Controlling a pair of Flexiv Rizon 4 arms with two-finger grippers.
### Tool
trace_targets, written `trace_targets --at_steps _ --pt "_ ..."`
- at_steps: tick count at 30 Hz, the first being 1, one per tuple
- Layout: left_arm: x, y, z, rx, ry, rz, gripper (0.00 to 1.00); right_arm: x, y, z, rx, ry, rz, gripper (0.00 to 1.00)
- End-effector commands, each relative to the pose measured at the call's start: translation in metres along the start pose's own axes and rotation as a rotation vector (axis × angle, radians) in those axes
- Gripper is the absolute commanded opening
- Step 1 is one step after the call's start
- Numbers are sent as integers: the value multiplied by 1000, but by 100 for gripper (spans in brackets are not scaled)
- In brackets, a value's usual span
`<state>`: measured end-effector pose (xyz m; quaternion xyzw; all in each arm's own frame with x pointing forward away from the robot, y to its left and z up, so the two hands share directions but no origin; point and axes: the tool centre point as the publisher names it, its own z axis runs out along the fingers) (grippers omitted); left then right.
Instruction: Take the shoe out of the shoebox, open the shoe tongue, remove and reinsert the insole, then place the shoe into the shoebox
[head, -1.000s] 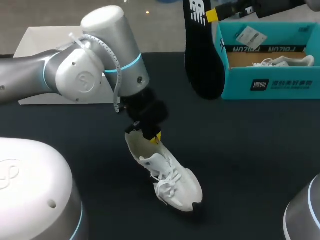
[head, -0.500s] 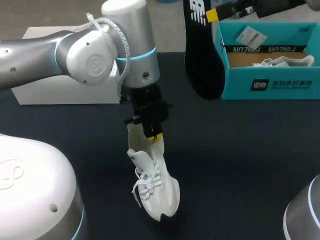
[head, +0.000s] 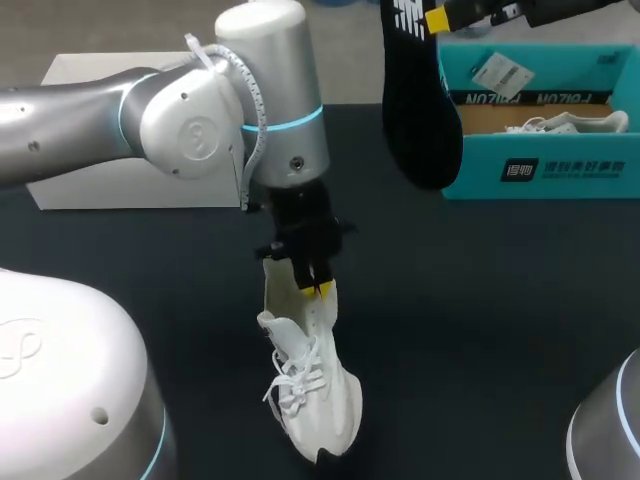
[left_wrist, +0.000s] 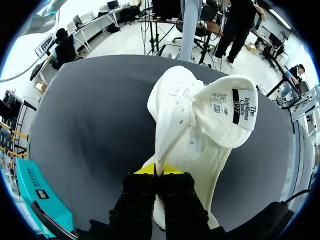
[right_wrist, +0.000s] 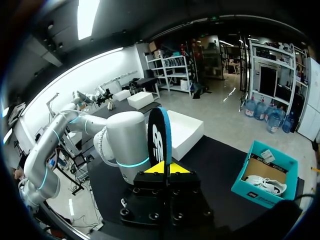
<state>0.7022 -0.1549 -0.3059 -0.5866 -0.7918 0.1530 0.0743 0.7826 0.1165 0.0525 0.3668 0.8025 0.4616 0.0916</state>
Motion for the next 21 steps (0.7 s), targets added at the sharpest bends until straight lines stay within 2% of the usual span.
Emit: trace_targets --at_steps 1,11,21 --pt "-4 -4 2 -5 5 21 0 -1 -3 -15 -1 -25 3 0" --pt "-11 -13 14 -27 42 86 0 -3 -3 -21 -2 -37 5 0" --pt "-17 -9 29 -64 59 123 0 -3 -3 -21 -2 -37 5 0"
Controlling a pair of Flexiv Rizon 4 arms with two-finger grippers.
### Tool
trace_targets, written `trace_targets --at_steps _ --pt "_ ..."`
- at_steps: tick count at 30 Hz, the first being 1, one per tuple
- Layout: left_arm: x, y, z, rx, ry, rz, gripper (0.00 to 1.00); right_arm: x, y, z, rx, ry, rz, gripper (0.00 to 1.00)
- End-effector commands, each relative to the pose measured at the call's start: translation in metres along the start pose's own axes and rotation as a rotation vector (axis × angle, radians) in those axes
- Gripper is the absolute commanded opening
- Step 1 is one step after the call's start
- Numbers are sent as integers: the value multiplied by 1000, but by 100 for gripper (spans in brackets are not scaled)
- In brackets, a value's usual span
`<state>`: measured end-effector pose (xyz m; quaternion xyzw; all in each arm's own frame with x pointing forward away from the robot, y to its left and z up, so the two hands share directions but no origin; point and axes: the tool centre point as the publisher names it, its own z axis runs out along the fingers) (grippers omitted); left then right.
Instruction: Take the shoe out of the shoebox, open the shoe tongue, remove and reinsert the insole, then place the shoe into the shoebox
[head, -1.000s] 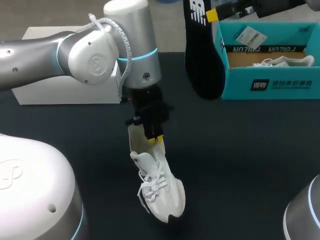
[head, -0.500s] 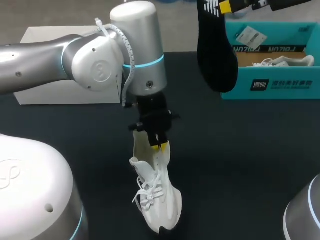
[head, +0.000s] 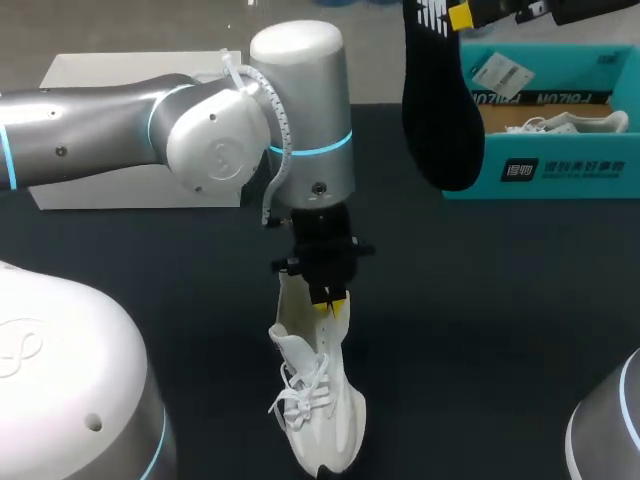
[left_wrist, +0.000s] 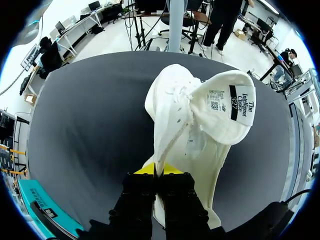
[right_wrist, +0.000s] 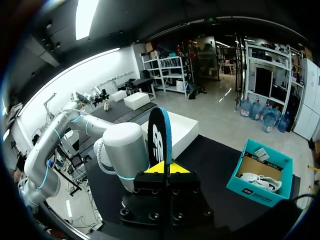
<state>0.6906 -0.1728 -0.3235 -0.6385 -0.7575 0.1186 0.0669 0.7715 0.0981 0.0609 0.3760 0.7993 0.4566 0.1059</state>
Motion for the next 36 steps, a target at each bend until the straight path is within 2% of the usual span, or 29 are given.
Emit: trace_targets --at_steps 1,21,22,23,24,25,26,27,28,29,32,36 --pt "-5 0 7 -8 12 7 0 0 1 2 2 -1 2 0" --pt "-13 -1 31 -31 15 57 0 0 1 2 2 -1 2 0" --pt "-13 -1 32 -29 12 60 10 0 1 2 2 -1 2 0" --pt "-14 -1 32 -33 8 68 29 0 1 2 2 -1 2 0" --pt "-14 -2 33 -39 7 74 43 0 1 2 2 -1 2 0" --pt "-15 -2 33 -36 -3 80 49 0 1 2 2 -1 2 0" --pt "-16 -3 33 -31 -10 77 70 0 1 2 2 -1 2 0" --pt "-16 -4 32 -32 -12 77 84 0 1 2 2 -1 2 0" --pt "-17 -4 32 -43 -28 82 94 0 1 2 2 -1 2 0" --pt "-19 -4 31 -41 -44 73 100 0 1 2 2 -1 2 0" --pt "-24 -2 24 -44 -100 45 100 0 1 2 2 -1 2 0" --pt "-25 0 4 -27 -213 0 100 0 1 2 2 -1 2 0"
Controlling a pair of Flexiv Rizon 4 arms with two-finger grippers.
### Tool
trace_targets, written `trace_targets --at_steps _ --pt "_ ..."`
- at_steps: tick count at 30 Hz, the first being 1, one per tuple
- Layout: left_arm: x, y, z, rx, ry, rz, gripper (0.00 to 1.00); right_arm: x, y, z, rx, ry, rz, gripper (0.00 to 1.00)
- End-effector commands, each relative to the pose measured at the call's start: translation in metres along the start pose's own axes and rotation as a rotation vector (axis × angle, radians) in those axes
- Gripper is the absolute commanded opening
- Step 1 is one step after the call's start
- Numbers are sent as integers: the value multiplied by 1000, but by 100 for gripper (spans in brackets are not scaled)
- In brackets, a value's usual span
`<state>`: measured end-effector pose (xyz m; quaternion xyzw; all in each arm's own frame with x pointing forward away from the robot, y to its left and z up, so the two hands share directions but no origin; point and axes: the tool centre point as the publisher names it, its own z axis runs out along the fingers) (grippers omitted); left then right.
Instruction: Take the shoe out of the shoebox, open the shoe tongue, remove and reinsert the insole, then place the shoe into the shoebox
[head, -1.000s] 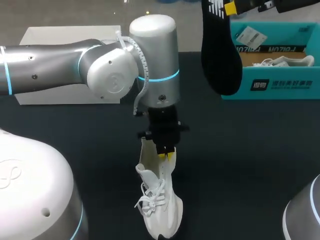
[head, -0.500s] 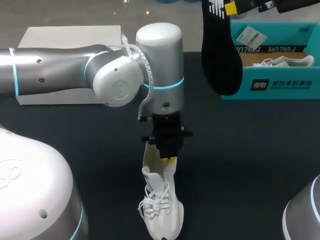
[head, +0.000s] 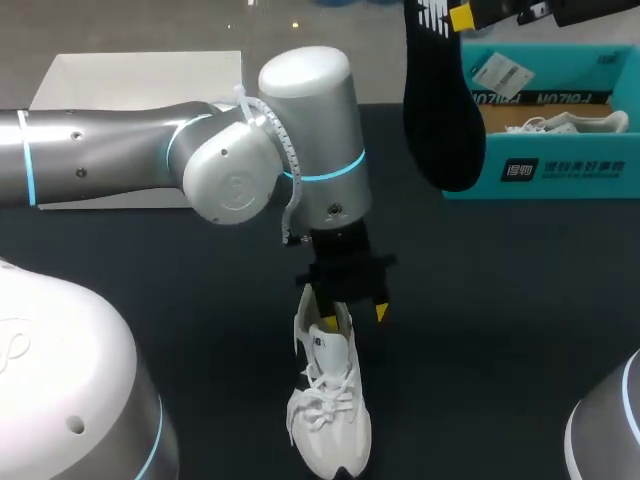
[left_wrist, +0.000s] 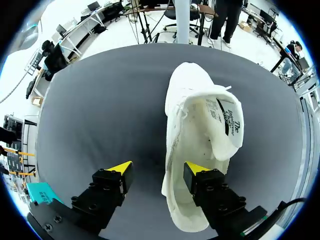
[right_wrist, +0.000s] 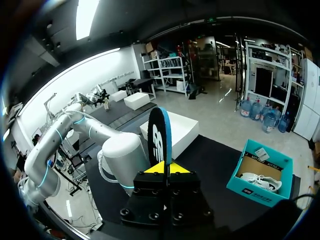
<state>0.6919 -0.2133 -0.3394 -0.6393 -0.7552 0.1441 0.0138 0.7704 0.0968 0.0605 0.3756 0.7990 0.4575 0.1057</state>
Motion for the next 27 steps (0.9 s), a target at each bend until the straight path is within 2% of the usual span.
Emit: trace_targets --at_steps 1,11,13,16,18,22,27 --pt "12 3 -21 -6 -136 -41 100 0 2 3 3 -2 2 0" --pt "26 19 -67 8 -459 -243 100 0 2 3 3 -2 2 0" --pt "31 19 -72 -14 -536 -280 100 0 2 3 3 -2 2 0" --pt "41 17 -83 -6 -692 -340 100 0 2 3 3 -2 2 0" --pt "51 16 -94 60 -829 -391 100 0 2 3 3 -2 2 0" --pt "68 16 -107 102 -1017 -489 100 0 2 3 3 -2 2 0" --pt "84 19 -119 117 -1134 -545 100 0 2 3 3 -2 2 0"
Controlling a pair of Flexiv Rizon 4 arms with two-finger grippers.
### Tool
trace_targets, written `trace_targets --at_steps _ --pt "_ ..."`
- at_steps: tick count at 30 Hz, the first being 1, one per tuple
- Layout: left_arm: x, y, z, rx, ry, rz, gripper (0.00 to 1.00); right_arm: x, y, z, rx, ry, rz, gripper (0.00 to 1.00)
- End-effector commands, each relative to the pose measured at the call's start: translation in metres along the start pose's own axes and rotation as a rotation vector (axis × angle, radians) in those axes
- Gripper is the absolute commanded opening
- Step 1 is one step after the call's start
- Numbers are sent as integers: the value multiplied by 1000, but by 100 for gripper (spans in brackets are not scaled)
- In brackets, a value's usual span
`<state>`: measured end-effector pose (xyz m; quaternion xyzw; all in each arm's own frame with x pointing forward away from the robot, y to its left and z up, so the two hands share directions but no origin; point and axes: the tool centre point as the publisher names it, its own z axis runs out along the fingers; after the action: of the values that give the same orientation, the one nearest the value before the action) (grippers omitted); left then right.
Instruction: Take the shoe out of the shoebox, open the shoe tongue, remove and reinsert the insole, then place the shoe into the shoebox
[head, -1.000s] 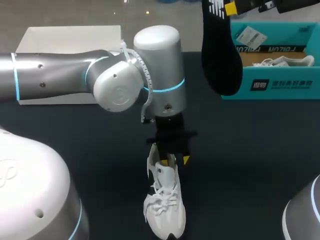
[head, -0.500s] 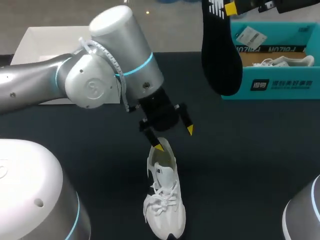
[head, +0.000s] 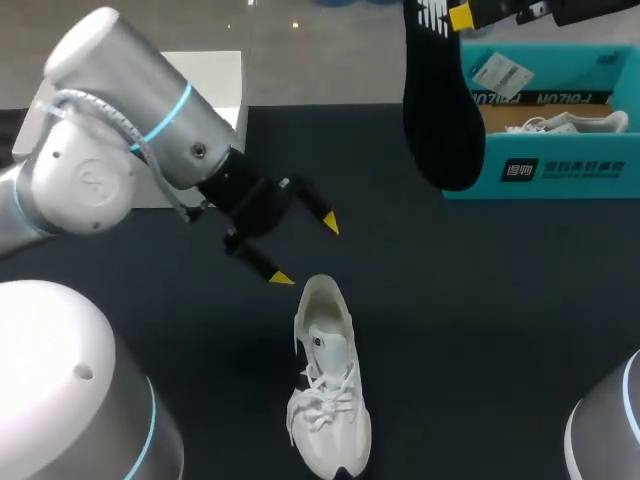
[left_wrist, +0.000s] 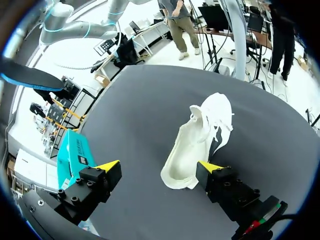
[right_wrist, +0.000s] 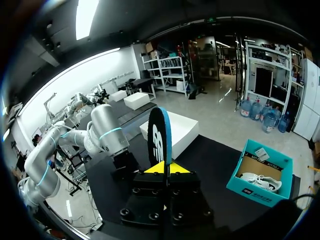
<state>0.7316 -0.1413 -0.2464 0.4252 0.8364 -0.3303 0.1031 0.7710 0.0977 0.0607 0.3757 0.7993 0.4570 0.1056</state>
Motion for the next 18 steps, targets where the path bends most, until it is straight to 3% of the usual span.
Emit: trace_targets --at_steps 1,10,18 --pt "30 4 -27 97 -664 -147 100 0 2 2 2 -2 2 0" --pt "24 2 -47 123 -743 -167 100 0 2 2 2 -2 2 0" --pt "19 2 -58 139 -741 -152 100 0 2 2 2 -2 2 0"
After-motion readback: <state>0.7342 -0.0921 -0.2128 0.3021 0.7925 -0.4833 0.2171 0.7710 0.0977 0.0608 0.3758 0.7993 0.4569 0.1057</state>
